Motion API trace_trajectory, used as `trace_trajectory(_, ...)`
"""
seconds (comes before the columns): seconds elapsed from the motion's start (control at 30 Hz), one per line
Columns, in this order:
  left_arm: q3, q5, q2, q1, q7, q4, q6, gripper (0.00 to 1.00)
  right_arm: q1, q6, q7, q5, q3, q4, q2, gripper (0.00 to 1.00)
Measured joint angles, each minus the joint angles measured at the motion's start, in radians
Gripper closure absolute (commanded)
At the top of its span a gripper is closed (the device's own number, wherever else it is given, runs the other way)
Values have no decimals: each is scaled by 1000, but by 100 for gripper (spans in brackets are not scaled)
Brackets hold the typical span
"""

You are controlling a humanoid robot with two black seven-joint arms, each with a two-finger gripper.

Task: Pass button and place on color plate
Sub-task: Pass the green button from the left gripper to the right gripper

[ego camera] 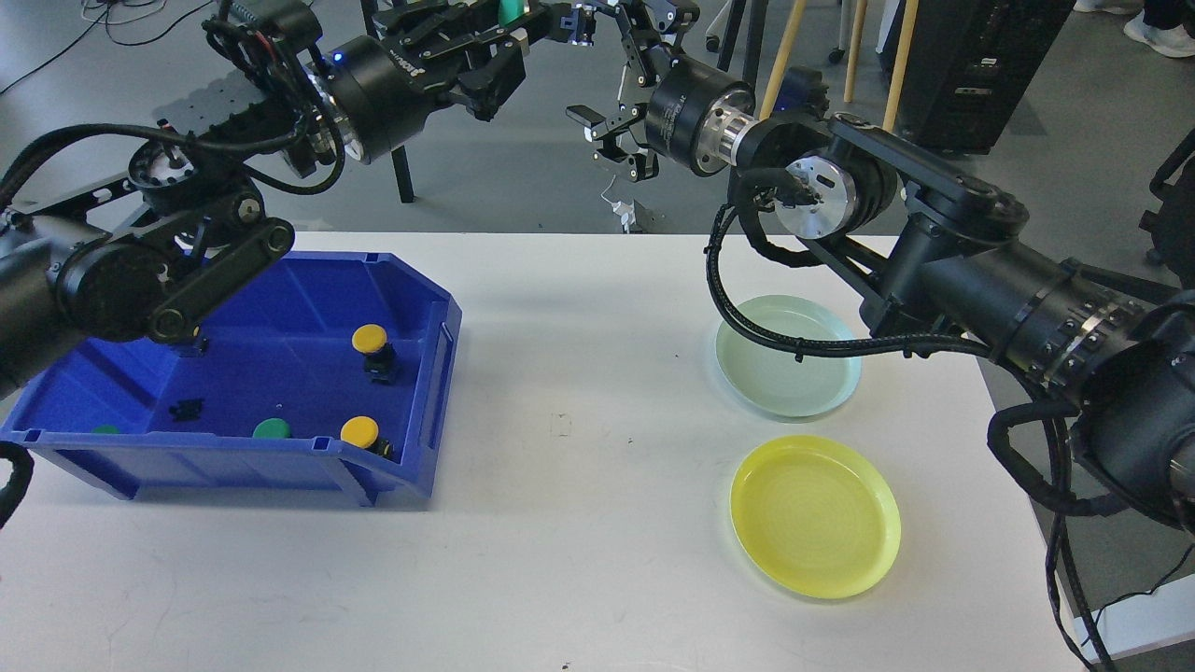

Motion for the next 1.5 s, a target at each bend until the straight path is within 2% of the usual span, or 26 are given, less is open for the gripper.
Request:
trace_trajectory(0.77,-2,-34,8,1,2,0,0,72,-10,0,0,1,7,0,-61,1)
trace_trajectory(1.07,-2,-34,5,1,9,0,0,72,3,0,12,1,31,0,-16,1)
trace_trajectory(1.5,-1,-34,3,3,15,0,2,72,30,-2,12,2,53,-1,-10,2)
